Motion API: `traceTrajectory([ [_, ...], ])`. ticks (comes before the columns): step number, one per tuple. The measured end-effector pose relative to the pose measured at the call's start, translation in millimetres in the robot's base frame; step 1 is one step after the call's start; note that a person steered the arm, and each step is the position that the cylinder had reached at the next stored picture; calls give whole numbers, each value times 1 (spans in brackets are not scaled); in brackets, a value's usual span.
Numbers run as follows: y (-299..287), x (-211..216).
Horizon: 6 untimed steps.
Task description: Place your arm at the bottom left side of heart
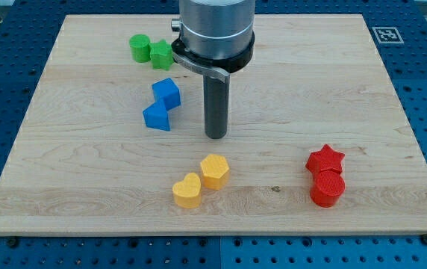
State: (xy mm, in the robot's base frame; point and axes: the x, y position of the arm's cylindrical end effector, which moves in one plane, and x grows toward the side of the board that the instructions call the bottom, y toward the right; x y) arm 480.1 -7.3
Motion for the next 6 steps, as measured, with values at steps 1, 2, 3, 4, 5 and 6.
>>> traceTrajectory([
  [1,-31,0],
  [2,-65,6],
  [3,-91,36],
  [4,-95,86],
  [5,-93,125],
  [6,-92,125],
])
